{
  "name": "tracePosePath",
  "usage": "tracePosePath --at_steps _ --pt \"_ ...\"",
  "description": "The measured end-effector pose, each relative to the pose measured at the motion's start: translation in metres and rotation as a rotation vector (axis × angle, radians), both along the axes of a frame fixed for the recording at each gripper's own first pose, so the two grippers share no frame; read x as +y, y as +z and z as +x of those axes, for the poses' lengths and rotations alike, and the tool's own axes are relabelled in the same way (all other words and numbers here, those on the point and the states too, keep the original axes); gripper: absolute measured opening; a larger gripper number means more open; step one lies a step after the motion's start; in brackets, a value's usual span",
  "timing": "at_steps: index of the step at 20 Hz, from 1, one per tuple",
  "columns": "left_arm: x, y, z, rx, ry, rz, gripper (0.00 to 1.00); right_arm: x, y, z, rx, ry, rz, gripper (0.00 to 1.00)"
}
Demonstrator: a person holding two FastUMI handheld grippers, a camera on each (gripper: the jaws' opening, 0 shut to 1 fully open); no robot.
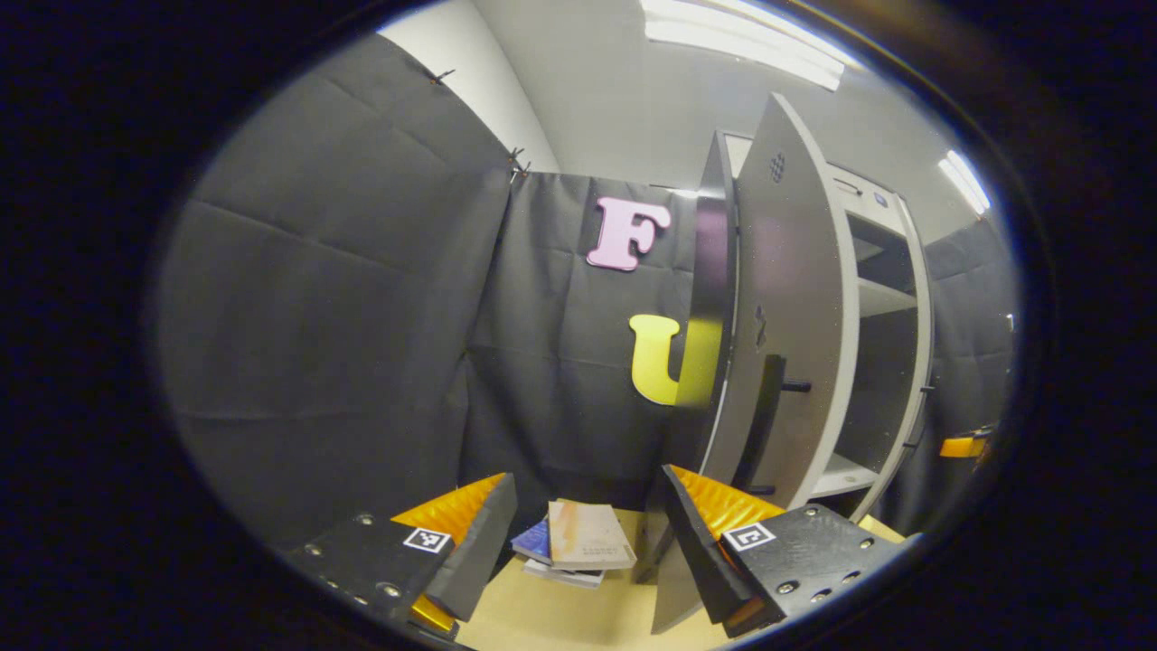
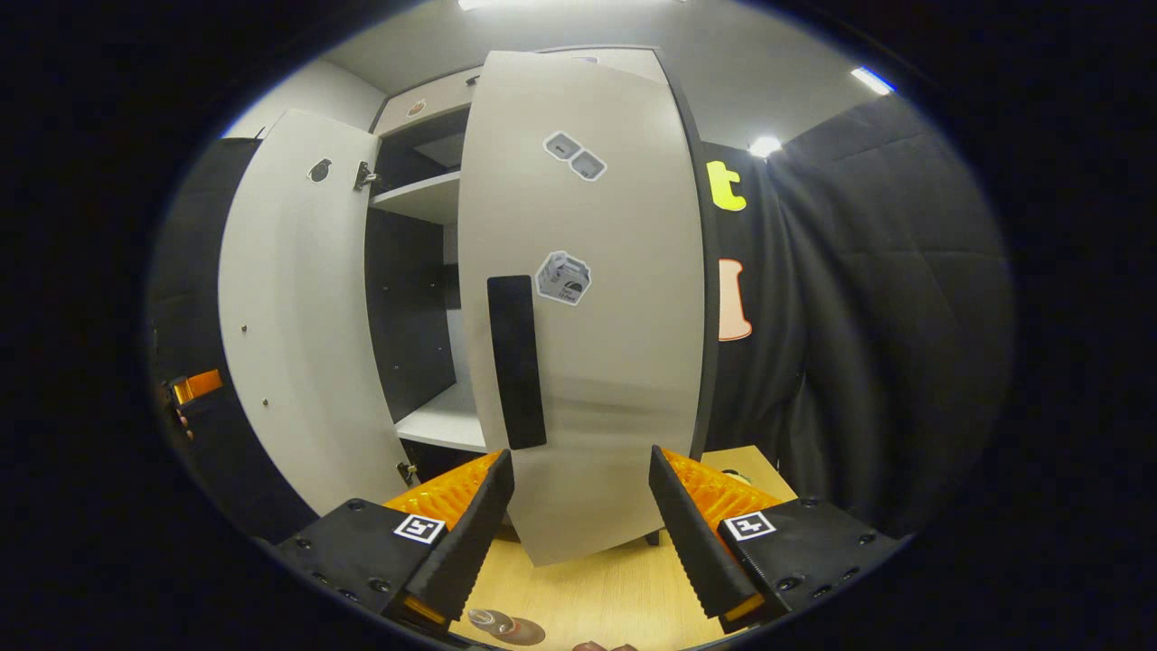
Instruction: Grasp the bottle in the cabinet with the left hand and place it on the coaster, then close the right door with the right hand and the left door with the left hand.
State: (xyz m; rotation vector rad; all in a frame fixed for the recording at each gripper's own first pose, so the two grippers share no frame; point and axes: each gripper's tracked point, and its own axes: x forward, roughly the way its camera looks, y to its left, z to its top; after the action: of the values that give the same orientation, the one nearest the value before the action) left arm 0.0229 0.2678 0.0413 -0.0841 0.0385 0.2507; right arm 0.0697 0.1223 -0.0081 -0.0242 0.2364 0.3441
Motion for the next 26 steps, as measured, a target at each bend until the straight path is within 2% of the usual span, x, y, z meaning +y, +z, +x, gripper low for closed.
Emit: tracePosePath --at_steps 3,8,13,18,26 --pt "0.009 0.005 0.026 -0.011 -0.053 0.03 0.93 -0.004 -0.008 -0.008 -0.003 -0.034 -0.027 0.96" --pt "-0.01 0.021 0.066 -0.078 -0.221 0.051 0.93 -0.02 -0.021 -0.017 0.023 -0.1 -0.023 0.96" --pt "-0.035 0.014 0.085 -0.05 -0.314 0.054 0.93 -0.032 -0.026 -0.019 0.05 -0.178 0.017 0.96" --pt "-0.058 0.018 0.09 -0.052 -0.376 0.058 0.93 -0.038 -0.024 -0.017 0.051 -0.215 0.026 0.96" --pt "-0.08 0.015 0.088 0.0 -0.367 0.046 0.92 -0.051 -0.031 -0.009 0.068 -0.211 0.001 0.96"
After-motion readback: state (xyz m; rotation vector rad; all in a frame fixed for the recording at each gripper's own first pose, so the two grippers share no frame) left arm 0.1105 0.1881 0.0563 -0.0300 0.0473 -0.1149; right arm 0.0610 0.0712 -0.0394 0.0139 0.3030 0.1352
